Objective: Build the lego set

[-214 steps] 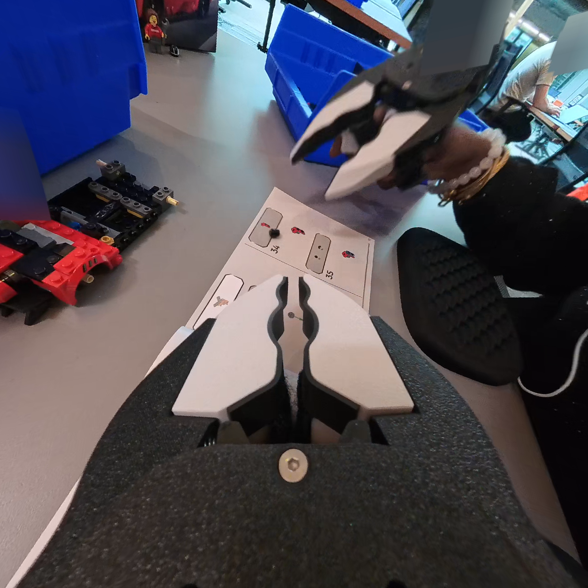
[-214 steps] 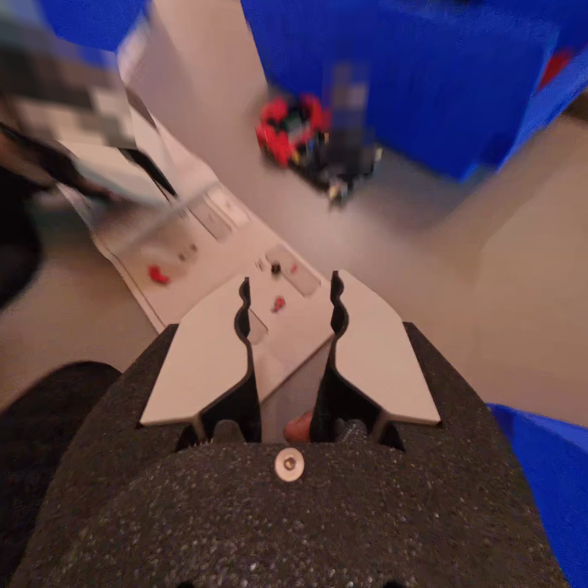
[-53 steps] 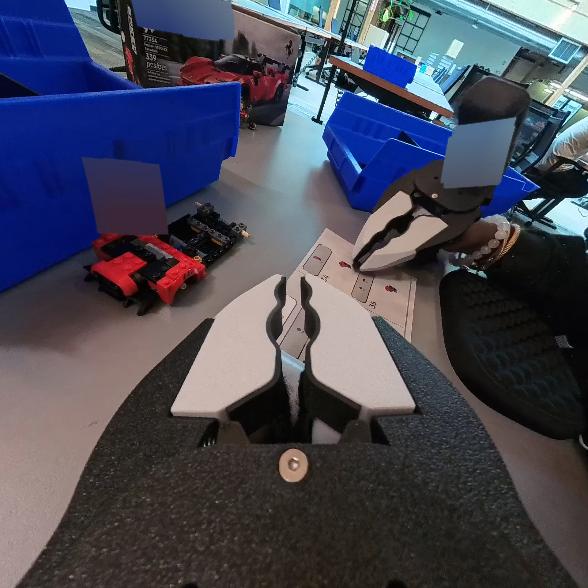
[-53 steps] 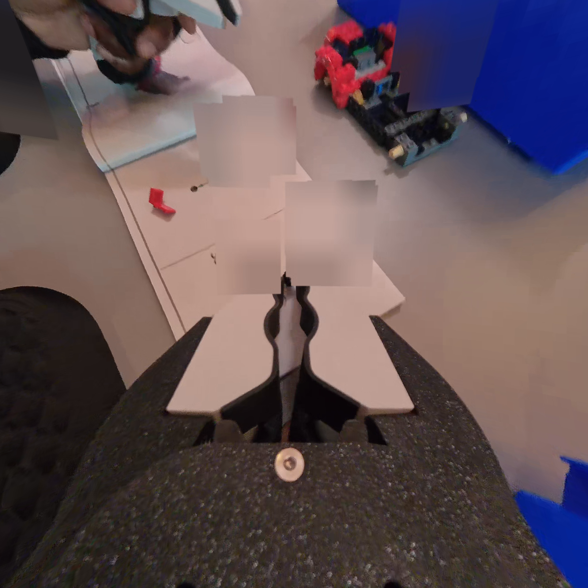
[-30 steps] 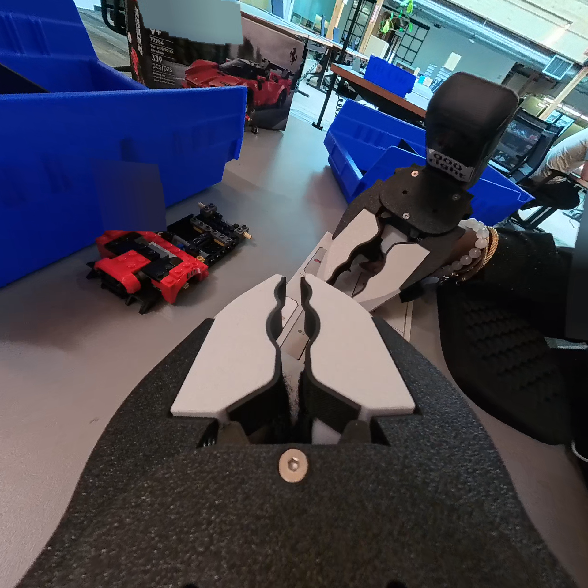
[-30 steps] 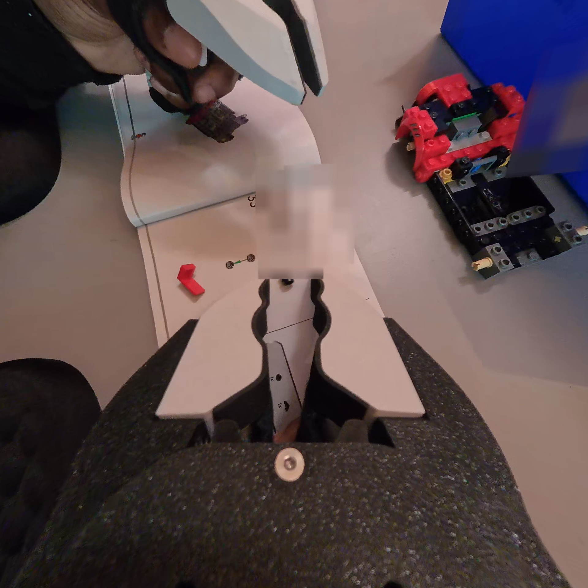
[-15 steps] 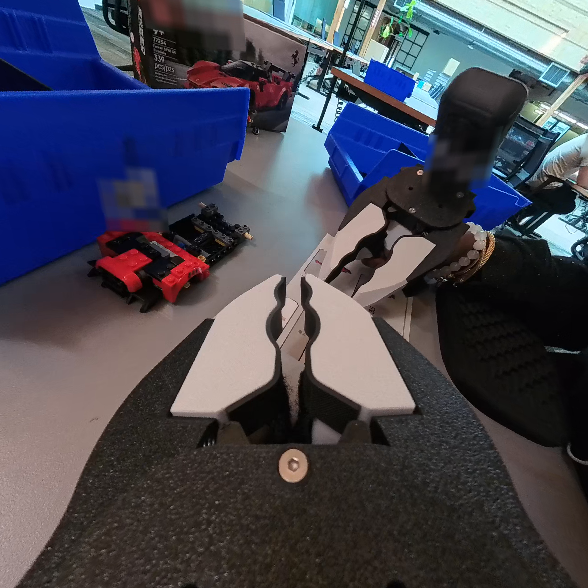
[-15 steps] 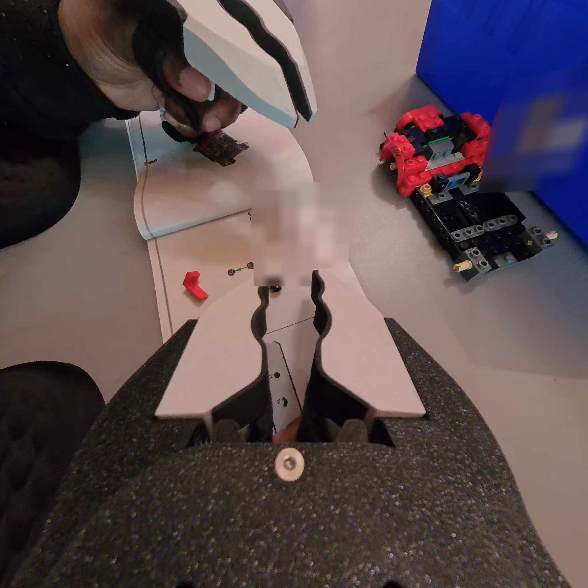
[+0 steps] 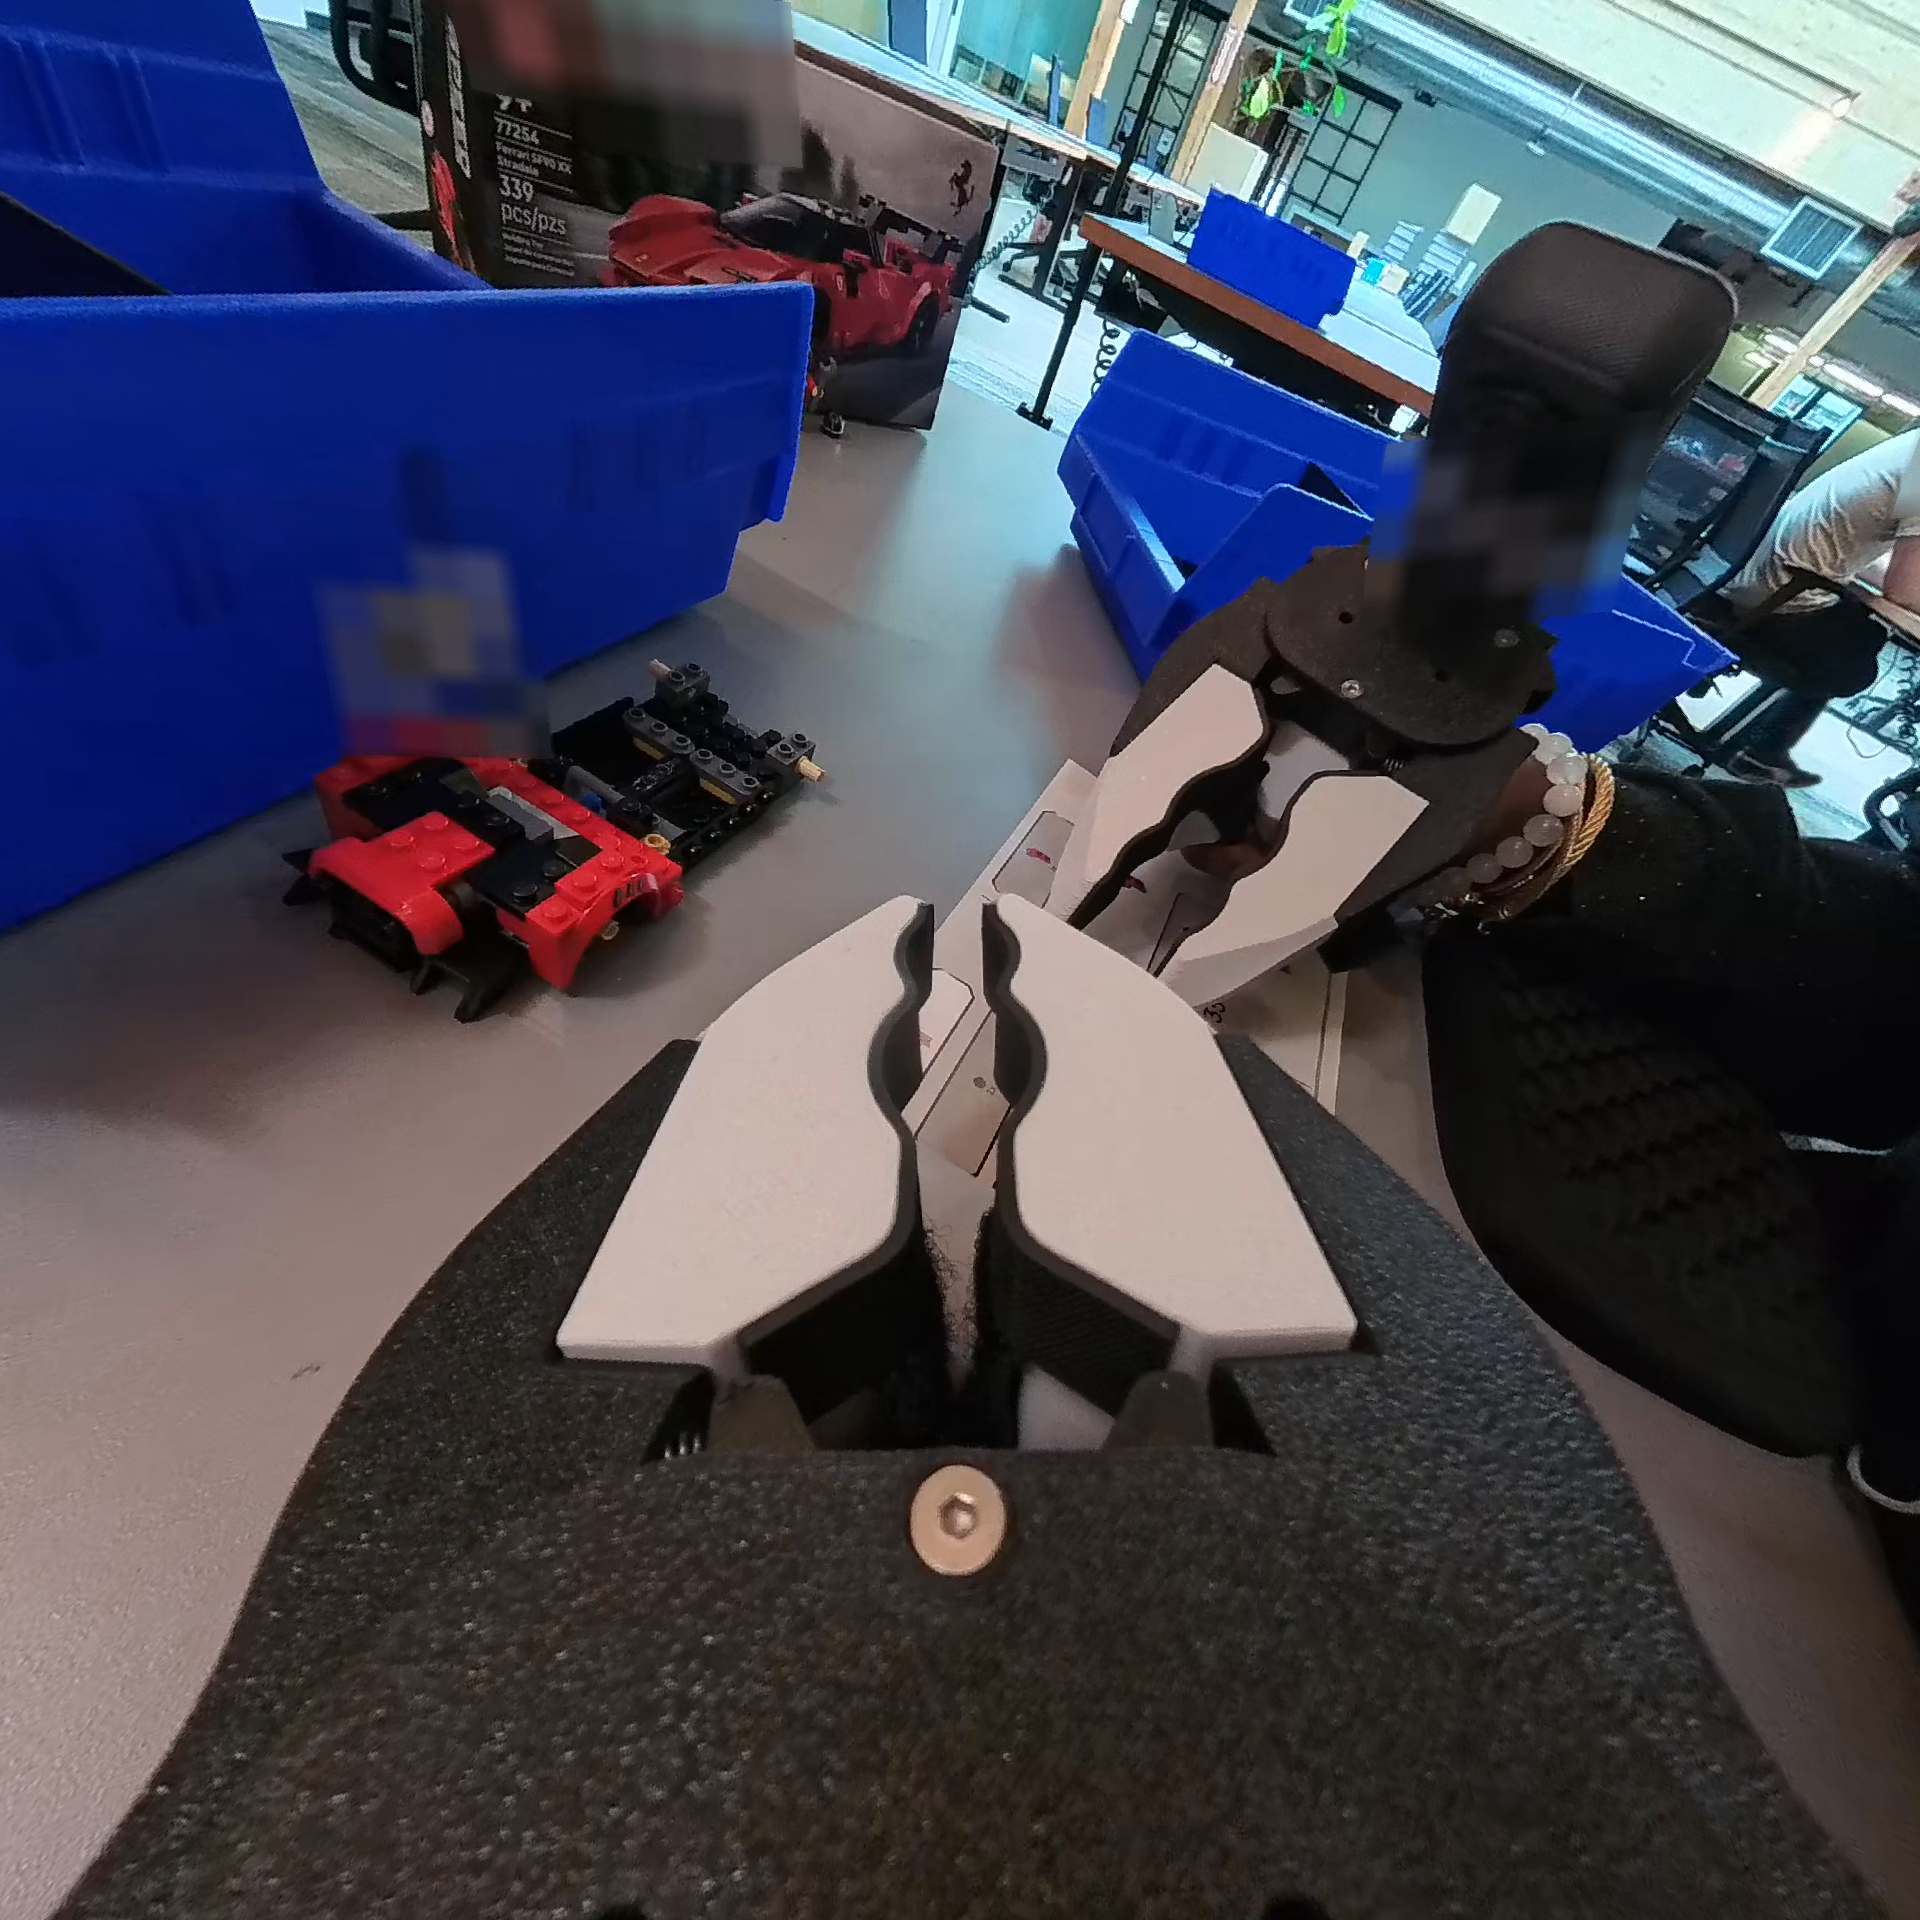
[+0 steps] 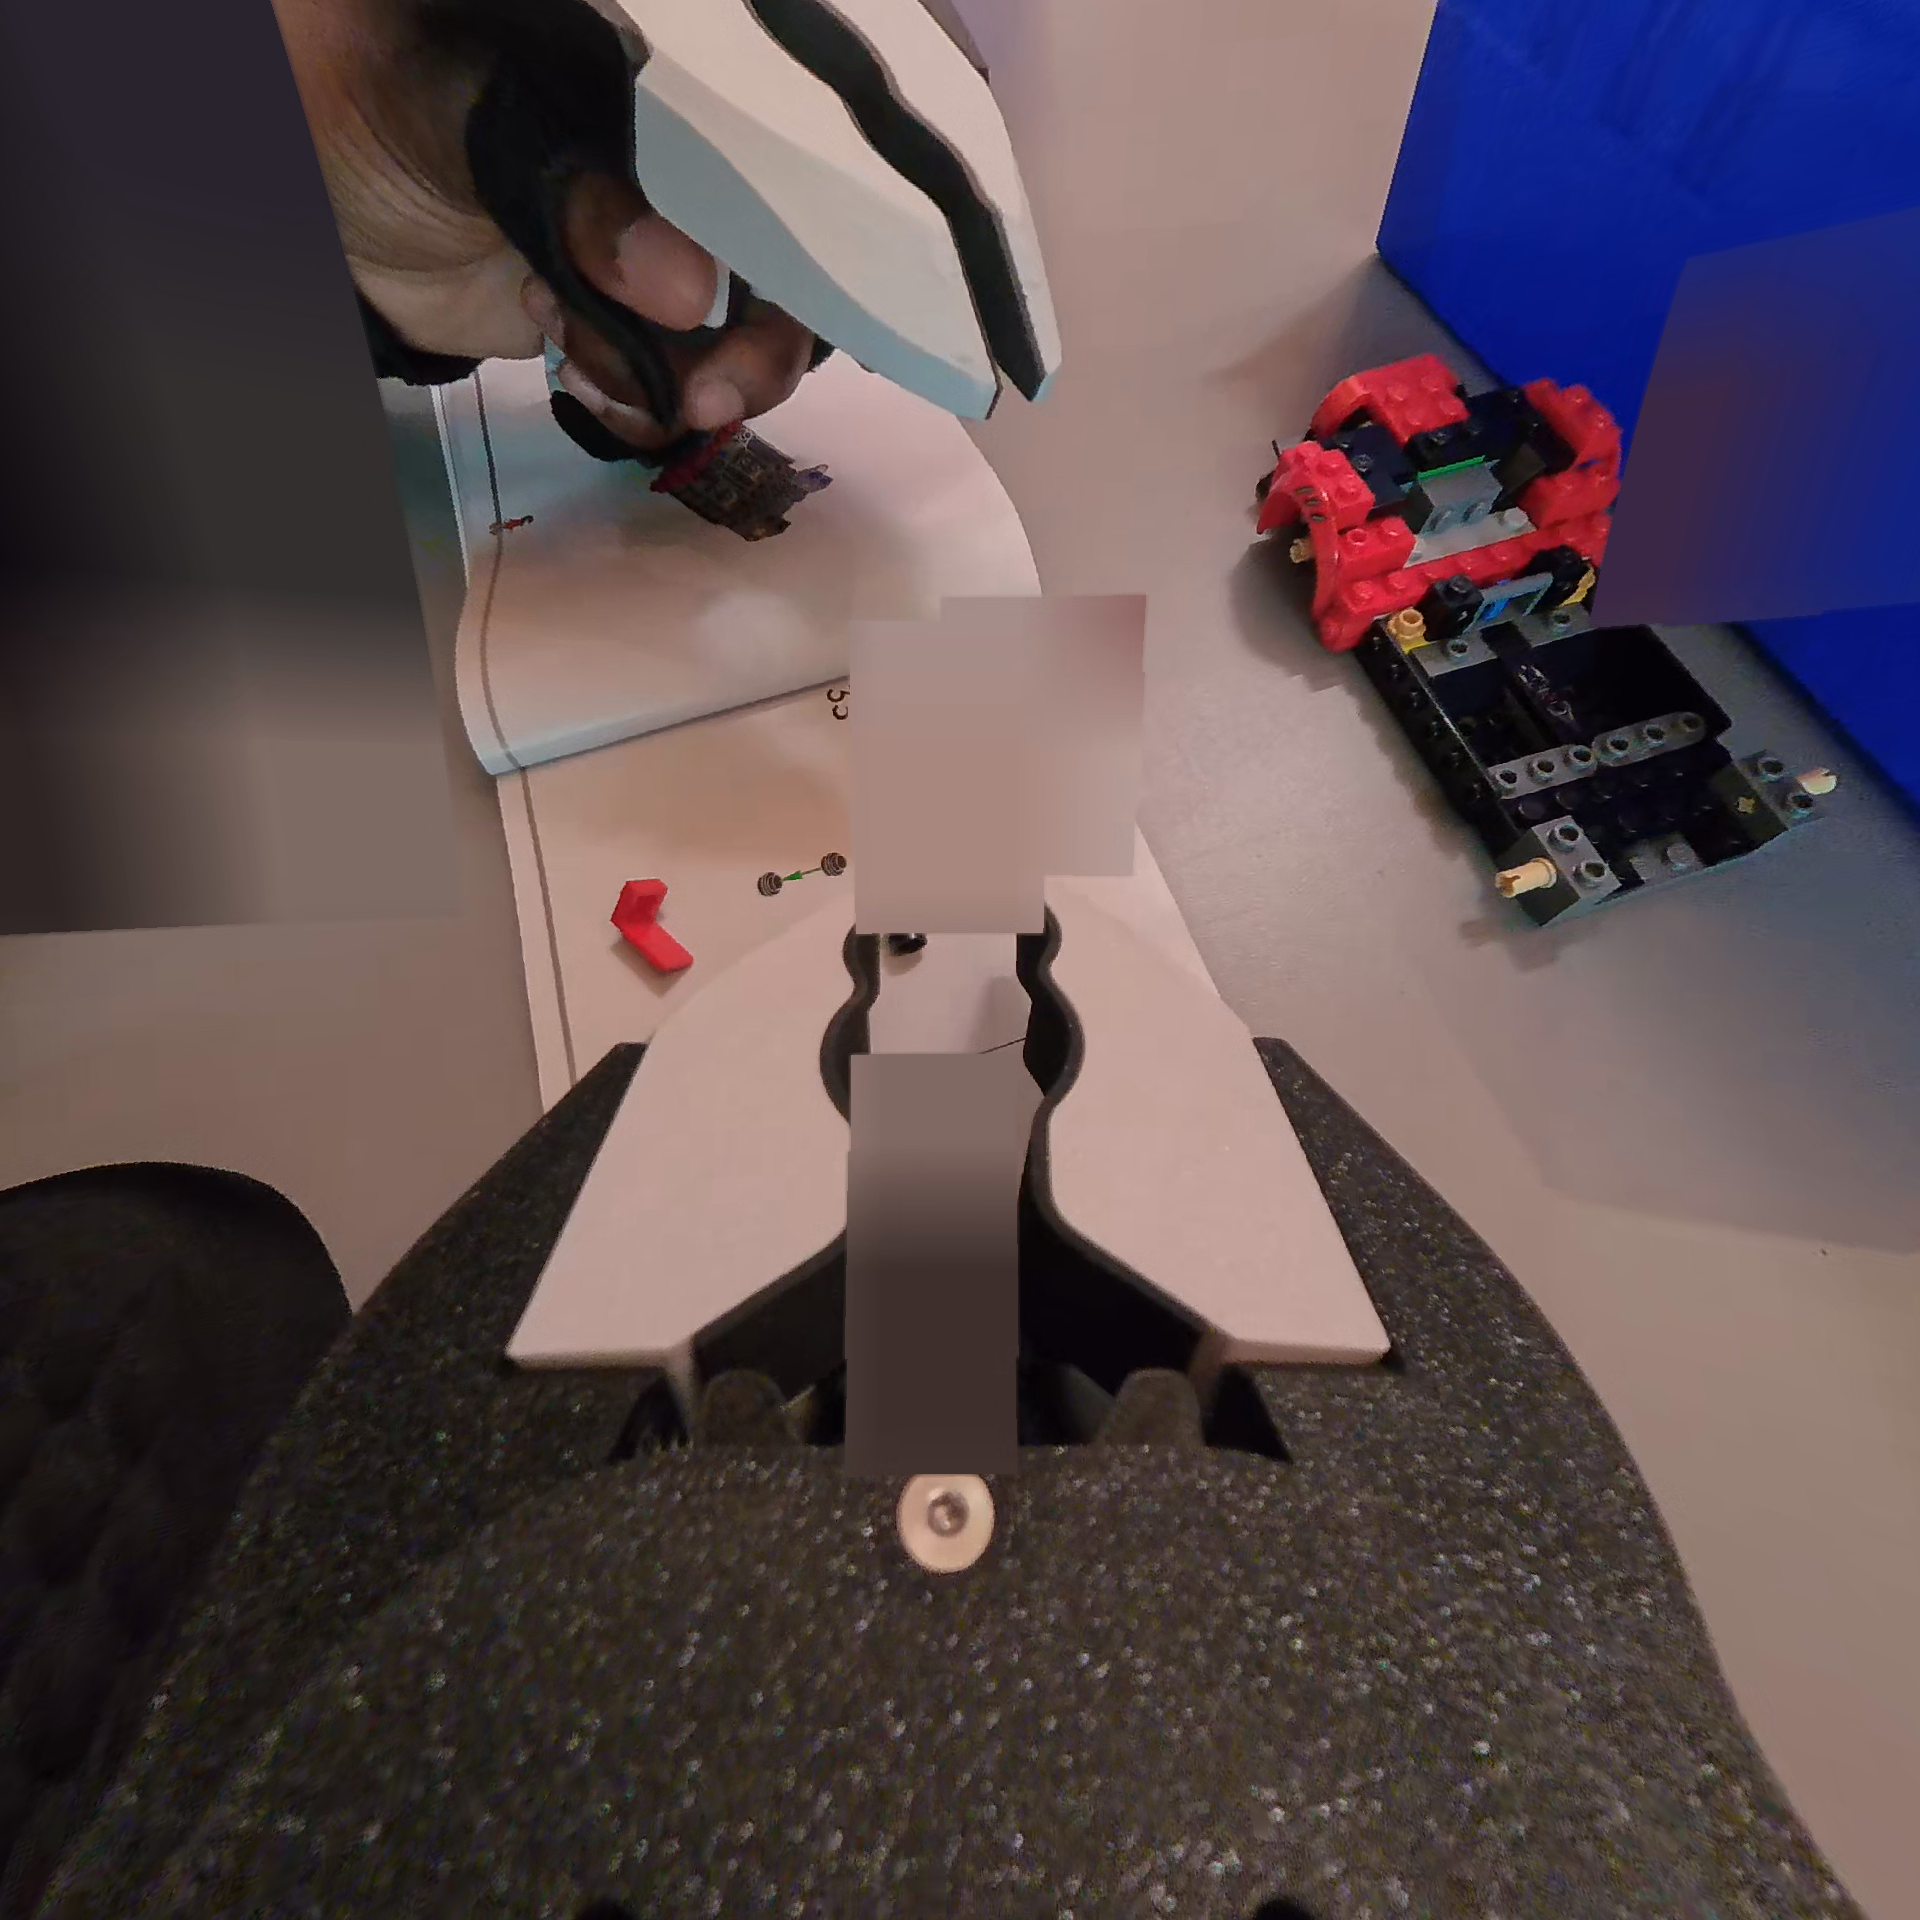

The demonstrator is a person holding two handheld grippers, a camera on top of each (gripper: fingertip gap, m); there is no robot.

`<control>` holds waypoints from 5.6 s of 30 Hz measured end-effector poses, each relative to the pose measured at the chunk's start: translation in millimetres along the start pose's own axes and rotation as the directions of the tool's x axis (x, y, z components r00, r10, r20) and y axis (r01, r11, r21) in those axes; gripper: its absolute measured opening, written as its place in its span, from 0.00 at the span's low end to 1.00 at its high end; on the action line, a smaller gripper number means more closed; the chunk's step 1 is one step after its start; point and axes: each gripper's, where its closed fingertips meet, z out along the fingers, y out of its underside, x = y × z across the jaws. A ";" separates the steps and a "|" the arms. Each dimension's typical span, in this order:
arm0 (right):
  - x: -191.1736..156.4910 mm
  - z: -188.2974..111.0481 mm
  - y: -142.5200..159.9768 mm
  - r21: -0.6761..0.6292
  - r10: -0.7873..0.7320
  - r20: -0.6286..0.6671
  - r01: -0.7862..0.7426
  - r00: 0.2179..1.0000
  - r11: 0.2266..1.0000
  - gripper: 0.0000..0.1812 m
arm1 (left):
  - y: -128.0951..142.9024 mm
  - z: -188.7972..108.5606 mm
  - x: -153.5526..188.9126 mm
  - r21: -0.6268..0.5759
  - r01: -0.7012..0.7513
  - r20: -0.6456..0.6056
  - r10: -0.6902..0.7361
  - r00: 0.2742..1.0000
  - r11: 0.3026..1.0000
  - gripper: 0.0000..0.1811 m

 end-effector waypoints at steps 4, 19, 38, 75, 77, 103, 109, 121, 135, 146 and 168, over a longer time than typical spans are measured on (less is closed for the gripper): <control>-0.5 -1.2 -2.1 0.015 -0.001 0.002 0.001 1.000 1.000 0.14 | 0.0 -0.1 0.0 0.000 0.001 0.000 -0.001 1.000 1.000 0.05; -1.8 -26.3 -17.5 0.182 -0.021 0.042 0.013 0.999 0.983 0.12 | -0.2 -0.2 -0.5 0.002 0.004 0.002 -0.004 1.000 1.000 0.05; 28.2 -81.4 -47.0 0.418 -0.083 -0.246 0.183 0.966 0.890 0.00 | 0.9 0.5 0.5 -0.007 -0.007 0.002 0.007 1.000 1.000 0.05; 45.2 -89.1 -41.0 0.448 0.029 -0.276 0.101 0.961 0.888 0.01 | 5.7 3.6 5.1 -0.046 -0.046 -0.010 0.046 0.999 0.998 0.05; 45.5 -89.5 -41.0 0.446 0.025 -0.284 0.109 0.959 0.889 0.00 | 5.7 3.7 5.0 -0.046 -0.046 -0.010 0.046 0.999 0.998 0.05; -43.8 -51.7 -29.7 0.301 -0.178 0.239 0.102 0.955 0.948 0.12 | 7.4 5.4 9.3 -0.058 -0.083 -0.015 0.083 0.996 0.995 0.07; -72.8 -25.4 -0.5 0.155 -0.485 0.221 0.460 0.846 0.874 0.06 | 9.6 6.8 14.4 -0.071 -0.134 -0.024 0.132 0.991 0.988 0.07; -70.4 -68.4 -6.3 0.218 -0.340 0.334 0.279 0.879 0.935 0.07 | 64.5 -2.2 94.1 -0.243 -0.480 -0.535 0.296 0.791 0.843 0.13; -63.9 -92.7 -31.3 0.383 -0.343 0.264 0.228 0.901 0.895 0.07 | 82.7 14.2 77.2 -0.375 -0.508 -0.430 0.340 0.836 0.775 0.10; -58.6 -97.9 -40.5 0.433 -0.355 0.199 0.243 0.914 0.868 0.08 | 82.5 12.6 78.9 -0.371 -0.504 -0.445 0.328 0.834 0.780 0.03; -26.7 -119.3 -68.5 0.597 -0.237 0.002 0.189 0.972 0.780 0.07 | -30.3 -25.2 37.4 0.144 0.014 -0.317 0.033 0.948 0.989 0.03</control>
